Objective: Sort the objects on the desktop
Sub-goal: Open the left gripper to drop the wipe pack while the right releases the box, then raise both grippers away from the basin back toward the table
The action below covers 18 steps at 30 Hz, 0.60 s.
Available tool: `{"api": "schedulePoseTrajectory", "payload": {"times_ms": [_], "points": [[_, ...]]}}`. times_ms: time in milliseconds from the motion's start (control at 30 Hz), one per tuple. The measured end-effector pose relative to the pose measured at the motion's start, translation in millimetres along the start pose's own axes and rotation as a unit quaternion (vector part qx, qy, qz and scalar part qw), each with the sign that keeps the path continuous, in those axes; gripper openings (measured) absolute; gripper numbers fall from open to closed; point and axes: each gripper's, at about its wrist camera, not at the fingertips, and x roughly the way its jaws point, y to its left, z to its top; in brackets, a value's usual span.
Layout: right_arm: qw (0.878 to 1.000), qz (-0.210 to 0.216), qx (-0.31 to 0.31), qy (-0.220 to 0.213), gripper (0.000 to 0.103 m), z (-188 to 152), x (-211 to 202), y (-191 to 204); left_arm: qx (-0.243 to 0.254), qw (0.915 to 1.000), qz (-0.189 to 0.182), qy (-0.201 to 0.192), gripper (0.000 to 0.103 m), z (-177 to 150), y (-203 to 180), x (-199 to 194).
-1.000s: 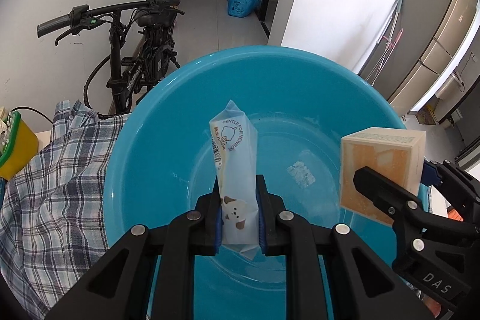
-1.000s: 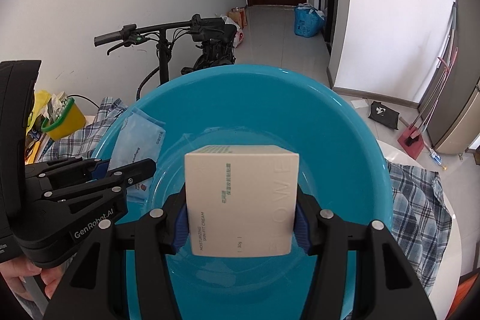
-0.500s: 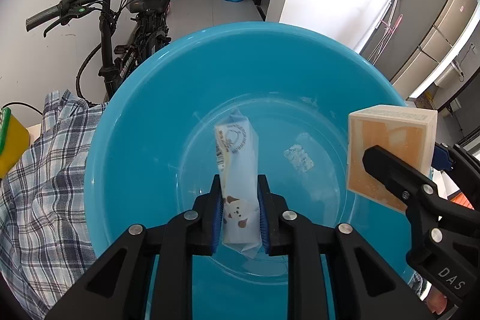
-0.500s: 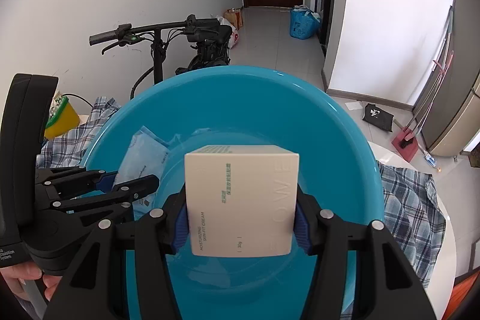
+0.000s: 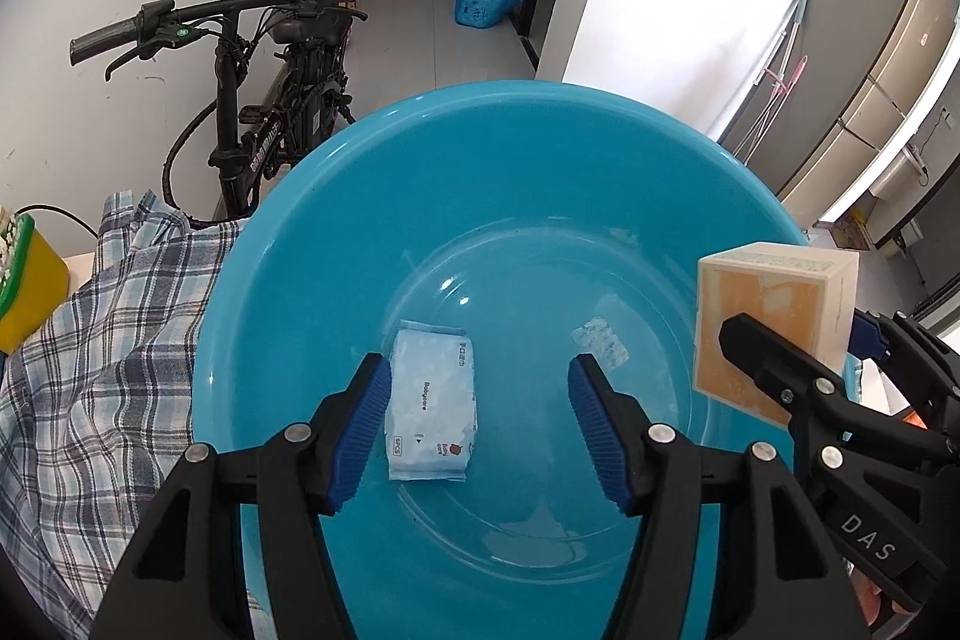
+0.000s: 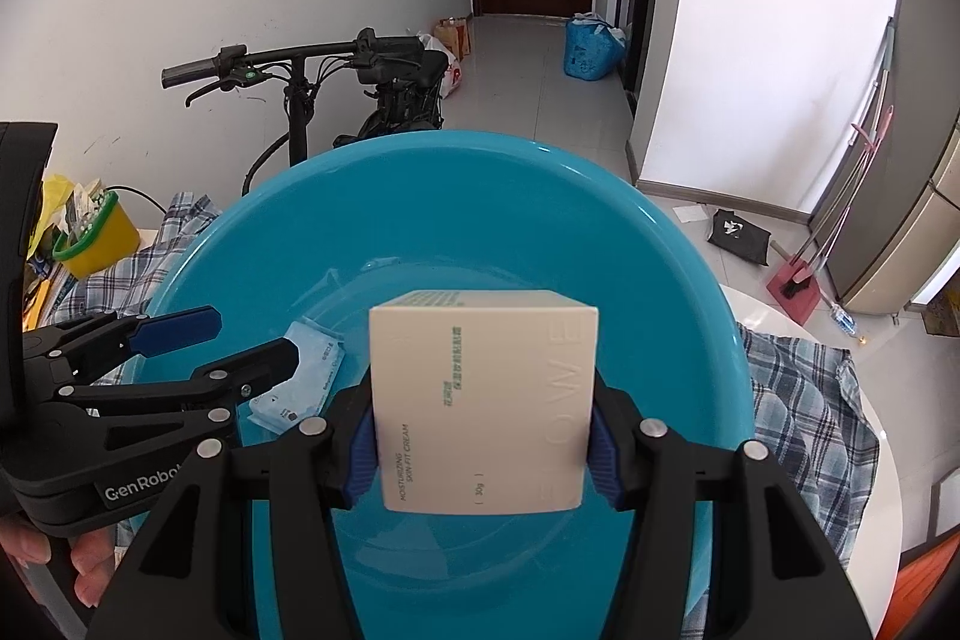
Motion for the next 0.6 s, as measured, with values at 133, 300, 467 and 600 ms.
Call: {"api": "schedulePoseTrajectory", "payload": {"times_ms": [133,300,467,600], "points": [[1.000,0.005,0.006,0.010,0.056,0.4,3.2,-3.4,0.009,1.0000,0.002,0.000,0.064,-1.6,-4.5,0.0],[1.000,-0.006,0.008,0.013,0.059,-0.7,2.1,-8.1,0.008,0.9997,0.018,-0.013,0.064,-1.3,-3.7,-5.0],[1.000,-0.005,0.014,0.011,0.066,-1.1,0.2,-12.2,0.002,0.9997,0.018,-0.013,0.064,0.4,0.8,-5.2],[1.000,-0.005,0.015,0.009,0.066,-0.8,-0.5,-12.9,0.008,0.9995,0.021,-0.020,0.064,-0.5,-2.2,-9.1]]}}
